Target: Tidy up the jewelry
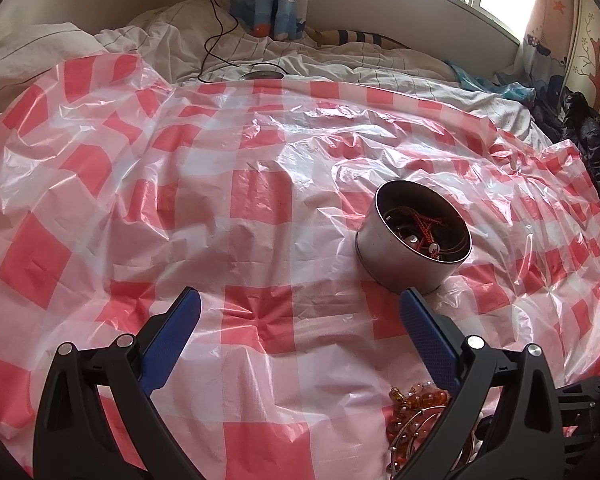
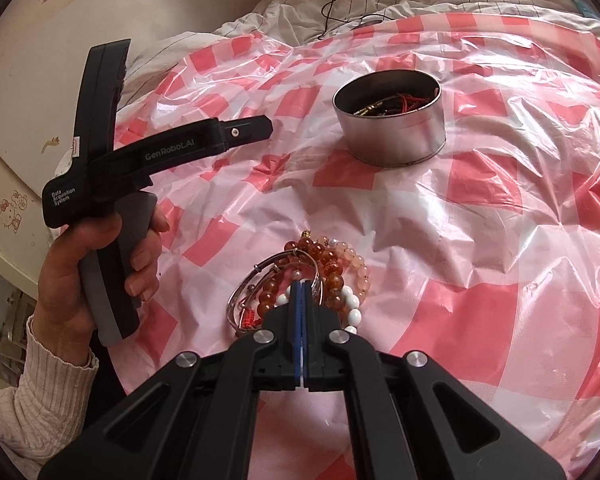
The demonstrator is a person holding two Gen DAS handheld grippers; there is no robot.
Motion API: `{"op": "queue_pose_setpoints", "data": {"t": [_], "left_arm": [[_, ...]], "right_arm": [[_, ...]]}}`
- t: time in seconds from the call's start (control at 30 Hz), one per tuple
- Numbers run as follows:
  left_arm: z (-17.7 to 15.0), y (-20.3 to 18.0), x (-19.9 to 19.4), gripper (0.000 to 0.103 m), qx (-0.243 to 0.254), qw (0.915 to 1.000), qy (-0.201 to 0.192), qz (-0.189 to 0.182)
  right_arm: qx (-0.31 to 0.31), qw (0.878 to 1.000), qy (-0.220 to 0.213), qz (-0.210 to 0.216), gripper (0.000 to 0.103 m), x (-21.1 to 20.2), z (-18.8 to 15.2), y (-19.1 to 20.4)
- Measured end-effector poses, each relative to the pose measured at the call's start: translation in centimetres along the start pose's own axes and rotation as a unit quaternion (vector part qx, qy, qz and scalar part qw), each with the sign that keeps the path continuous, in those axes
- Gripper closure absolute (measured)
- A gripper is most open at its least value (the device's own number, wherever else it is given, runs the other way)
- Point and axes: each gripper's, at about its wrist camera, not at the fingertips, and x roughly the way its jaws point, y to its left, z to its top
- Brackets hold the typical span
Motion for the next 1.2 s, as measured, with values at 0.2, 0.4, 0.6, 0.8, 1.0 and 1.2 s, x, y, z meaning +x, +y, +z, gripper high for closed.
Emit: {"op": "queue_pose_setpoints", "data": {"t": [0.2, 0.4, 0.6, 0.8, 1.0, 1.2], "left_arm": [[0.0, 0.0, 0.0, 0.008, 0.000, 1.0000, 0.000, 0.000], [0.0, -0.1, 0.0, 0.008, 0.001, 1.0000, 0.001, 0.001], [-0.1, -0.4, 0.1, 0.008, 0.002, 1.0000, 0.001, -0.002], [0.0, -0.4, -0.1, 0.008, 0.000, 1.0000, 0.000, -0.010], [0.2, 0.0, -0.3, 0.008, -0.009, 0.9998, -0.003, -0.016], [0.4, 0.3, -0.5, 0.008, -0.014, 0.9997, -0.004, -0.020]], "right_arm": [[0.000, 1.000, -0.001, -0.013, 0.036, 0.1, 0.1, 0.1], [-0.025, 0.998, -0.039, -0.036, 0.029, -1.2, 0.4, 0.8], [-0.071, 0.995, -0.028, -0.059, 0.051, -0.7, 0.2, 2.4], [-0.078, 0.994, -0.004, -0.076, 0.059, 1.3, -0.4, 3.7], [-0.073, 0.991, -0.001, -0.114, 0.081, 2.1, -0.7, 3.6], [-0.091, 0.987, -0.007, -0.129, 0.098, 1.8, -0.8, 3.7]]}}
